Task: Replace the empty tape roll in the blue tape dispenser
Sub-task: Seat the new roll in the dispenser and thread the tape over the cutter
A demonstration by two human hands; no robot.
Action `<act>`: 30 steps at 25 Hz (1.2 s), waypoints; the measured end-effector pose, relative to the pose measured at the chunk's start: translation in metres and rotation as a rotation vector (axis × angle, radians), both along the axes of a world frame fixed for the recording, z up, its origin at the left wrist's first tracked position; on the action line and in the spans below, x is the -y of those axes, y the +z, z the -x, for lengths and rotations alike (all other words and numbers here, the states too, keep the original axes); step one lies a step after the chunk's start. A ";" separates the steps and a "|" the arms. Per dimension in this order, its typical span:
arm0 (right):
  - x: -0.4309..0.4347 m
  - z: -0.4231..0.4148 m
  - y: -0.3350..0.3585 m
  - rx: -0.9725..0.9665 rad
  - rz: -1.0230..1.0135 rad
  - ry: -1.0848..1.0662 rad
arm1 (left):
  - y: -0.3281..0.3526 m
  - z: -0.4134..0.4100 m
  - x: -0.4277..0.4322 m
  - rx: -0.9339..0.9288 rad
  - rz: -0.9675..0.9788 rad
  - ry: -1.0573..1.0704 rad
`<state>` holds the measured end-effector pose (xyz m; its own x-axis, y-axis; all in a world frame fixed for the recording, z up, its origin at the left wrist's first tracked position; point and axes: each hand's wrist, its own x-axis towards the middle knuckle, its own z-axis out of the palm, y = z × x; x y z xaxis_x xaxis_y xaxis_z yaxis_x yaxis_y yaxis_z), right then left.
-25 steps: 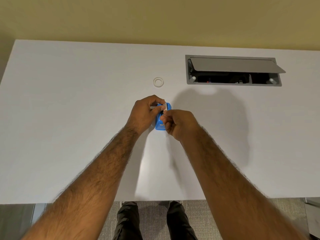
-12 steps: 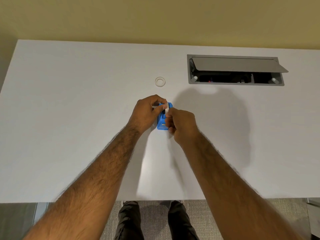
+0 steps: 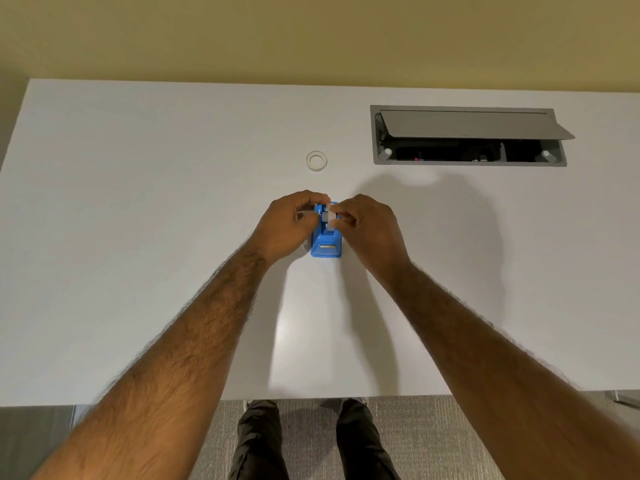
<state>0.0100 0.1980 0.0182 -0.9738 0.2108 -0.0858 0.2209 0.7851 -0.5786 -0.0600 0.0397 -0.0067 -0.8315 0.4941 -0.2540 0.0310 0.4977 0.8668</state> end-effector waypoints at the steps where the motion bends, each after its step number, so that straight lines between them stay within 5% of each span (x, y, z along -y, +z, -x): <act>1: -0.002 0.003 -0.001 -0.004 -0.021 0.012 | -0.001 0.000 0.002 0.028 -0.008 -0.029; 15: 0.006 0.004 0.008 -0.056 -0.392 0.292 | 0.001 -0.005 0.000 -0.076 0.075 -0.071; 27: -0.010 0.016 0.008 0.015 0.050 0.075 | 0.000 -0.006 0.000 -0.092 0.059 -0.057; 30: -0.012 0.013 0.013 0.056 -0.003 0.139 | 0.000 -0.006 0.000 -0.084 0.056 -0.055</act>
